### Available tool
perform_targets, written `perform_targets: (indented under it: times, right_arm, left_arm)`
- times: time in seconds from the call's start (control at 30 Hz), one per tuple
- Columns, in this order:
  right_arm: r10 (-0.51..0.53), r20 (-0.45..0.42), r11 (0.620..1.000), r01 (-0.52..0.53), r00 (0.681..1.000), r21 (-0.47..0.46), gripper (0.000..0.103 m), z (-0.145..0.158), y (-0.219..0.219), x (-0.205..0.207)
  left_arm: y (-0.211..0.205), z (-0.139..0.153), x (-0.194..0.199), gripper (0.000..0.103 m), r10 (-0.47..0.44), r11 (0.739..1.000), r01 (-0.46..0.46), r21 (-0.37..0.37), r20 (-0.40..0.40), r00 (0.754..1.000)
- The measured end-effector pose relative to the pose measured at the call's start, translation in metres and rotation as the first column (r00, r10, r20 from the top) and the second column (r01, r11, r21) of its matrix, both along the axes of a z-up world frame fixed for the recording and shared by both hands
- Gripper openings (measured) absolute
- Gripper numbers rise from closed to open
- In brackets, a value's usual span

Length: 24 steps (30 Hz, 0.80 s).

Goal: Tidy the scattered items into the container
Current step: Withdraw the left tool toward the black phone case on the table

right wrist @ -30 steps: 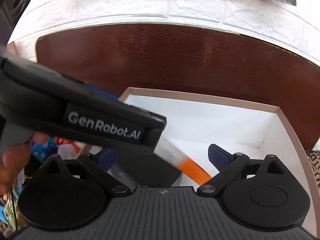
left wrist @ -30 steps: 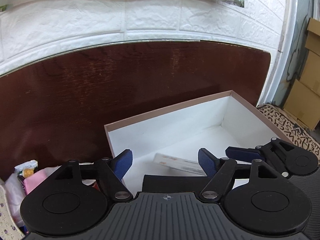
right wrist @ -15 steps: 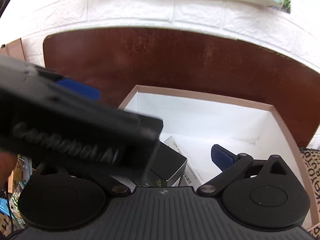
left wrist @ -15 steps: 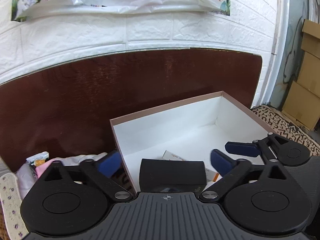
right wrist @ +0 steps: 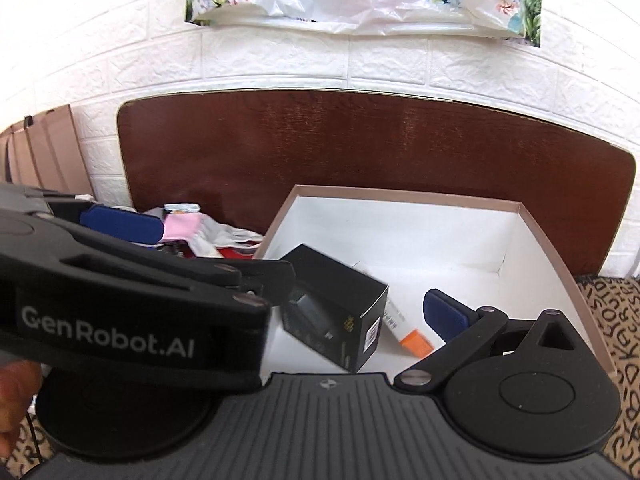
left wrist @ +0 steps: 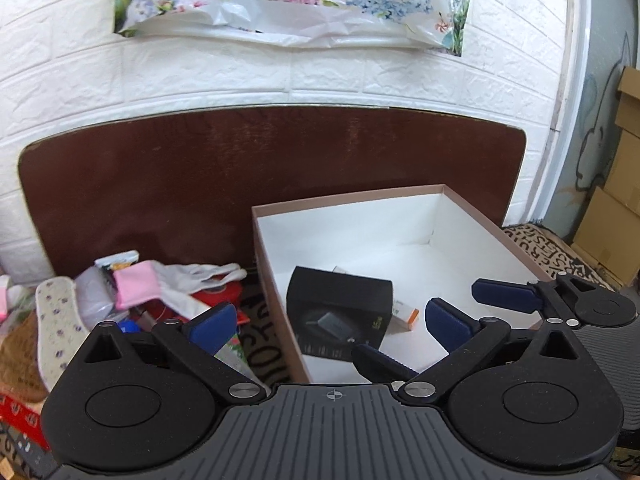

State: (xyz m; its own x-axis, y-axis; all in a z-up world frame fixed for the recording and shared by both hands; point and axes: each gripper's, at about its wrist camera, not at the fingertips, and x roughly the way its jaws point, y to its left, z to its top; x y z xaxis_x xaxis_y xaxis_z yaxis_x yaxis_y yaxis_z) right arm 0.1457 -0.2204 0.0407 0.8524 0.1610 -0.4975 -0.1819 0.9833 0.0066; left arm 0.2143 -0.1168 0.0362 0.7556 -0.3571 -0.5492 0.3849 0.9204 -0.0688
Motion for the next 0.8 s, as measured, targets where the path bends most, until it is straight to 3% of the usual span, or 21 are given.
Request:
perform_targets:
  times: [0.27,0.8]
  right_arm:
    - [0.009,0.014,1.0,-0.01,1.0,0.01,0.103,0.0,0.014,-0.026]
    - [0.015,0.006,0.999,-0.015,1.0,0.035,0.103,-0.011,0.042,-0.084]
  left_arm:
    - [0.011,0.0,-0.042,0.103,0.021,1.0,-0.021,0.003,0.021,1.0]
    - [0.041,-0.014,-0.1,0.103,0.045,0.999,-0.045,0.002,-0.012,0.999]
